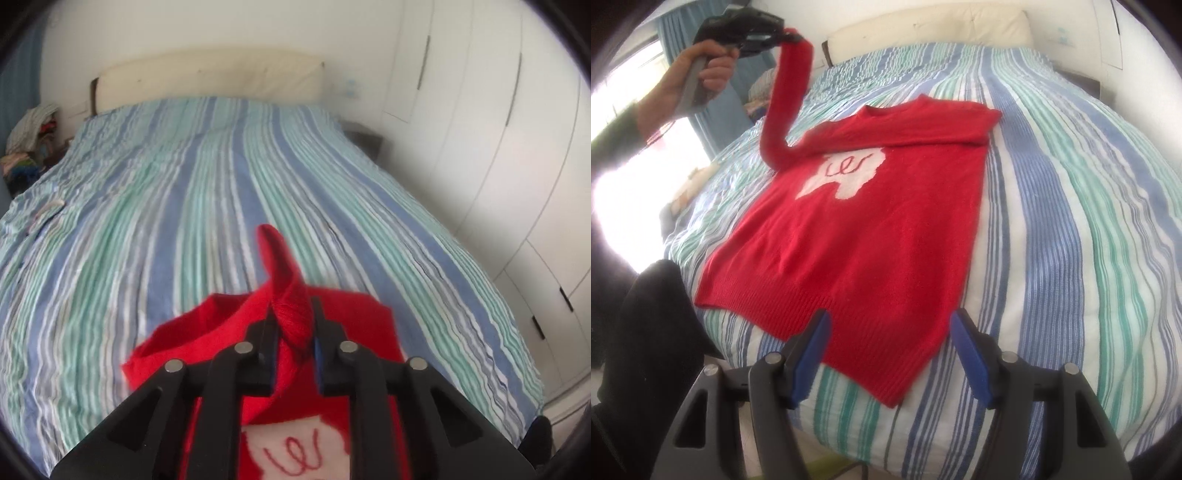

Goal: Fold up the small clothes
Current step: 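Grasp the other sleeve cuff with the left gripper and lift it, then lay the sleeve across the sweater body with the left gripper, release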

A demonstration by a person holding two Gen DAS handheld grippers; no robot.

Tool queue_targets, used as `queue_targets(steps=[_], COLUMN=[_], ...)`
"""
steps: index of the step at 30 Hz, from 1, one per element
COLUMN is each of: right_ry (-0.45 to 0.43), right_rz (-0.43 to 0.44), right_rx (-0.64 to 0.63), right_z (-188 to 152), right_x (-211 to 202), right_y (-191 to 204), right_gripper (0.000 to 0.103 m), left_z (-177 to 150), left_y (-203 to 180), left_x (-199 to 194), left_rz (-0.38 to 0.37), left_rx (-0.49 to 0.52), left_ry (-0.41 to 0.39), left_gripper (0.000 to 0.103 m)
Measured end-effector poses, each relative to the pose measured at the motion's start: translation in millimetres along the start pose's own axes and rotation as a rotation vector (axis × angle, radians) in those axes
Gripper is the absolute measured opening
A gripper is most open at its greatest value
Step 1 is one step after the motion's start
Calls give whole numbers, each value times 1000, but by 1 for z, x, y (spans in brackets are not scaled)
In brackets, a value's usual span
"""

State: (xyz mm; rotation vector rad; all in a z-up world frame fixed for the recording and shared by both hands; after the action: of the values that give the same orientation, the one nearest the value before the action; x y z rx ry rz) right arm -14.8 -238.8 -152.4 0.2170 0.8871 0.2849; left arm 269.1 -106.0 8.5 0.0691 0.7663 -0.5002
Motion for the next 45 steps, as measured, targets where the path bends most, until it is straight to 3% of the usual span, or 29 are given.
queue_targets(steps=[1, 2, 4, 6, 10, 13, 16, 19, 21, 22, 24, 25, 26, 28, 32, 40, 42, 44, 45], right_ry=[-3, -6, -9, -13, -19, -11, 6, 23, 34, 38, 44, 45, 46, 43, 35, 54, 46, 42, 42], right_rz=[1, 2, 4, 12, 23, 33, 40, 36, 30, 26, 19, 15, 11, 0, -5, 11, 8, 10, 11], right_rx=[13, 25, 48, 68, 108, 148, 175, 174, 168, 165, 160, 158, 157, 160, 183, 187, 186, 191, 195], right_z=[1, 1, 2, 2, 1, 2, 2, -1, -2, -3, -3, -4, -4, -5, -6, -8, -6, -5, -5], right_x=[-1, -1, -2, -3, -4, 0, 6, 11, 13, 14, 15, 15, 14, 12, 10, 17, 17, 16, 16], right_y=[-3, -5, -9, -13, -20, -27, -33, -32, -31, -30, -29, -29, -30, -31, -38, -38, -38, -40, -40], right_gripper=[66, 66, 66, 66, 66, 66, 66, 66, 66, 66, 66, 66, 66, 66, 66, 66, 66, 66, 66], left_z=[-9, -19, -40, -57, -92, -126, -158, -180, -185, -185, -181, -182, -185, -195, -218, -222, -224, -218, -209], left_y=[-15, -24, -27, -11, 61, 123, 141, 118, 107, 110, 136, 153, 163, 167, 161, 169, 169, 173, 178], left_x=[15, 25, 32, 30, 12, -3, -10, 4, 24, 34, 51, 56, 55, 46, 44, 32, 20, 5, -2], left_rz=[-1, 10, 7, 6, 106, 194, 225, 240, 306, 356, 465, 452, 403, 417, 429, 355, 295, 254, 240], left_rx=[27, 48, 69, 29, -127, -209, -137, 47, 124, 123, 17, -86, -187, -242, -198, -261, -271, -290, -312], left_ry=[50, 73, 90, 104, 112, 148, 189, 234, 235, 227, 219, 213, 194, 151, 157, 192, 214, 198, 171], left_gripper=[80, 88, 86, 86, 86, 78, 77, 78, 77, 73, 47, 14, 5, 4, 4, 9, 17, 44, 51])
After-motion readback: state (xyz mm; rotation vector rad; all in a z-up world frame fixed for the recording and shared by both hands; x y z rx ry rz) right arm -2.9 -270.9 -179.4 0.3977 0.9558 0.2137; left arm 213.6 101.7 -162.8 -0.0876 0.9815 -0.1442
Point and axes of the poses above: each gripper's, at about its wrist camera, not at the fingertips, and x roughly the way its jaws point, y to its left, z to its top, the point moved 5 cm from there along x, roughly the way its jaws point, and after that the axes turned 1 degree about -x, right-handed, at the moved point
